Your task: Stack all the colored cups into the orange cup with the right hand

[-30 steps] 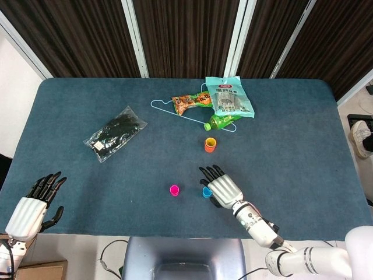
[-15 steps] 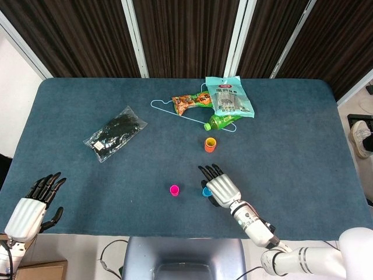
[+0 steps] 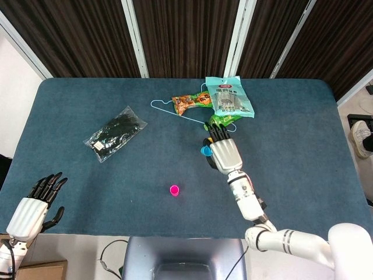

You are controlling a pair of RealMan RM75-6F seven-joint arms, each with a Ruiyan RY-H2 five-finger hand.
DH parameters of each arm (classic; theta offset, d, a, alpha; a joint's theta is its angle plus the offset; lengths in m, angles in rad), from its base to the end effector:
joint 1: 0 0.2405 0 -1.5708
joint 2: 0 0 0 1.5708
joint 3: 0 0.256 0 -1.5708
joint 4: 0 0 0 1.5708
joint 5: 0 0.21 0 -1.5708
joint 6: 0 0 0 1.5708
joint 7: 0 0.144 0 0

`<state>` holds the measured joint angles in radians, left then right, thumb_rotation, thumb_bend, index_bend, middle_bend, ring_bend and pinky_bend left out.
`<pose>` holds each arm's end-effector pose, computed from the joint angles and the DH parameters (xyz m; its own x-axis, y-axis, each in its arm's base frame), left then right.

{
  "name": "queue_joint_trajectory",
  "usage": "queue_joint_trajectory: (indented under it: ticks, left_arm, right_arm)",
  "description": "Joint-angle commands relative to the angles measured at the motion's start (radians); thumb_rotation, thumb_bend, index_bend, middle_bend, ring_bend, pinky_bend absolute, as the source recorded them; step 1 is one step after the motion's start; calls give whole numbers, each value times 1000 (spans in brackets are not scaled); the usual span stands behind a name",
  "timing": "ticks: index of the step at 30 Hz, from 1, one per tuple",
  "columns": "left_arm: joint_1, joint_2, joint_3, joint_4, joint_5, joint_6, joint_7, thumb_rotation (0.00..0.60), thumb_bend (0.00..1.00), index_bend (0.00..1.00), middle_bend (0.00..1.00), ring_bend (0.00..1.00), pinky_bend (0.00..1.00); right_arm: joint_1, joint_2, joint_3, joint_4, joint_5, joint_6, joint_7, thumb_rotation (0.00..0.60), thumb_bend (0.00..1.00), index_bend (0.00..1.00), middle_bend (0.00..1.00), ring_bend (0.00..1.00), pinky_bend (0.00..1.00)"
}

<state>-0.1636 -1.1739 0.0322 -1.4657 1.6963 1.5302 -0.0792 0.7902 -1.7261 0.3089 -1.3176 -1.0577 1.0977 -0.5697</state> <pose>-0.2995 0.1870 0.1374 0.4219 0.0136 0.9065 0.8749 -0.2684 -0.4032 -0.1162 -0.3769 -0.0220 0.4963 -0.0269 0.8678 -0.8366 -0.2817 0.4697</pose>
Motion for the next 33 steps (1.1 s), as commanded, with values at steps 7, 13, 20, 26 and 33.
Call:
queue_joint_trajectory:
  ticks: [7, 13, 20, 26, 33]
  left_arm:
    - [-2, 4, -2, -2, -8, -7, -3, 600, 457, 0, 0, 29, 125]
    - [-5, 4, -2, -1, -13, -17, -3, 600, 457, 0, 0, 29, 125]
    - [-6, 5, -1, -1, -14, -20, -5, 600, 456, 0, 0, 29, 125]
    - [-5, 6, -2, 0, -15, -16, -9, 600, 457, 0, 0, 29, 125]
    - [-6, 6, -3, 1, -16, -18, -11, 600, 456, 0, 0, 29, 125]
  right_arm:
    - [80, -109, 55, 218, 117, -68, -28, 600, 496, 612, 35, 0, 0]
    - [107, -145, 60, 288, 133, -87, -31, 600, 495, 612, 35, 0, 0]
    - [126, -179, 64, 349, 163, -105, -55, 600, 496, 607, 35, 0, 0]
    - [123, -182, 62, 359, 193, -116, -82, 600, 496, 577, 35, 0, 0]
    - [103, -126, 52, 259, 207, -135, -91, 600, 495, 13, 0, 0, 0]
